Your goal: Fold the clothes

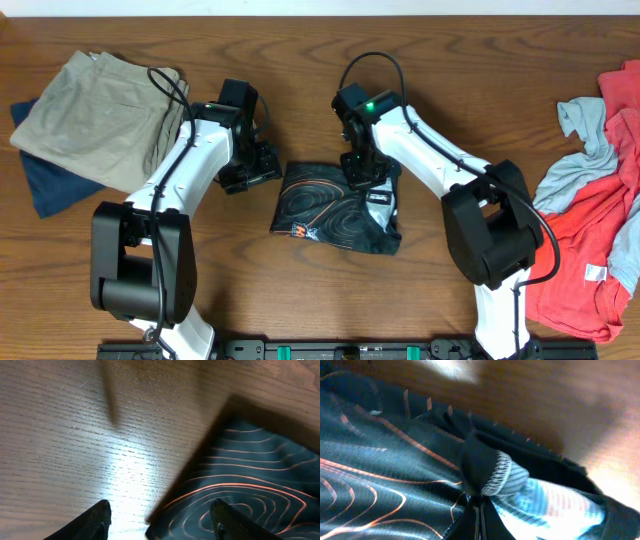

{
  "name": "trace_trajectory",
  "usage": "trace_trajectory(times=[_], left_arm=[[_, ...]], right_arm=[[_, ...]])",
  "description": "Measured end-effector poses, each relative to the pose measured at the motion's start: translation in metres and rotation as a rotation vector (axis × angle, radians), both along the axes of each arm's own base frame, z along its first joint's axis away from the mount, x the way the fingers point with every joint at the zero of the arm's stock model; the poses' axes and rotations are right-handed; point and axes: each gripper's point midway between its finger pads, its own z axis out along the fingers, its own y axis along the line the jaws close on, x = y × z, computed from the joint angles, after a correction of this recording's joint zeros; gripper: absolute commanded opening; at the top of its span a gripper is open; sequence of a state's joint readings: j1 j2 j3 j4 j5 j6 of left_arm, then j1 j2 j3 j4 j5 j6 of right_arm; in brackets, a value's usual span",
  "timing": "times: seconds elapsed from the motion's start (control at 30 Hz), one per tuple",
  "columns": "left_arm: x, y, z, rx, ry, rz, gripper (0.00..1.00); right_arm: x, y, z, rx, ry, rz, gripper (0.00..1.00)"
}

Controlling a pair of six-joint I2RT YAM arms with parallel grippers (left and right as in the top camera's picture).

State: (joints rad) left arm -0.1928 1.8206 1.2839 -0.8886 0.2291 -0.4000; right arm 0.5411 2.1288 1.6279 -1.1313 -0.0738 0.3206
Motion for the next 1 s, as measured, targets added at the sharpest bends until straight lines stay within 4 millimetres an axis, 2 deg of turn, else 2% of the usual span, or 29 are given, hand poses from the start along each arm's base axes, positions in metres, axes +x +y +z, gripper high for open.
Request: trace_trajectory(times=[0.03, 0.1, 0.3, 0.4, 0.47, 0.53, 0.57, 0.73, 1.0], left_arm=[[0.000, 0.000, 0.000, 0.000, 0.000, 0.000, 0.65], [0.000, 0.000, 0.000, 0.000, 0.000, 0.000, 0.65], [0.000, 0.000, 0.000, 0.000, 0.000, 0.000, 0.65], [0.000, 0.000, 0.000, 0.000, 0.000, 0.000, 0.65], [0.000, 0.000, 0.000, 0.000, 0.000, 0.000, 0.65], [0.000, 0.000, 0.000, 0.000, 0.000, 0.000, 0.65], [0.000, 0.000, 0.000, 0.000, 0.000, 0.000, 0.65], [0.000, 0.000, 0.000, 0.000, 0.000, 0.000, 0.66], [0.000, 0.000, 0.000, 0.000, 0.000, 0.000, 0.65]], right_arm=[[-0.002, -0.003, 0.001, -0.006, 0.007, -0.009, 0.01], [-0.004, -0.009, 0.006, -0.016, 0.020, -0.026, 0.09], [-0.019, -0.037, 0.023, -0.068, 0.088, -0.075, 0.04], [-0.017, -0.045, 0.024, -0.074, 0.089, -0.092, 0.07], [-0.009, -0.044, 0.024, -0.061, 0.064, -0.099, 0.13], [0.001, -0.040, 0.024, -0.037, 0.020, -0.101, 0.27], [0.009, -0.037, 0.025, -0.017, -0.010, -0.103, 0.29], [0.036, -0.021, 0.033, 0.067, -0.128, -0.094, 0.32], [0.040, -0.013, 0.034, 0.082, -0.156, -0.079, 0.33]])
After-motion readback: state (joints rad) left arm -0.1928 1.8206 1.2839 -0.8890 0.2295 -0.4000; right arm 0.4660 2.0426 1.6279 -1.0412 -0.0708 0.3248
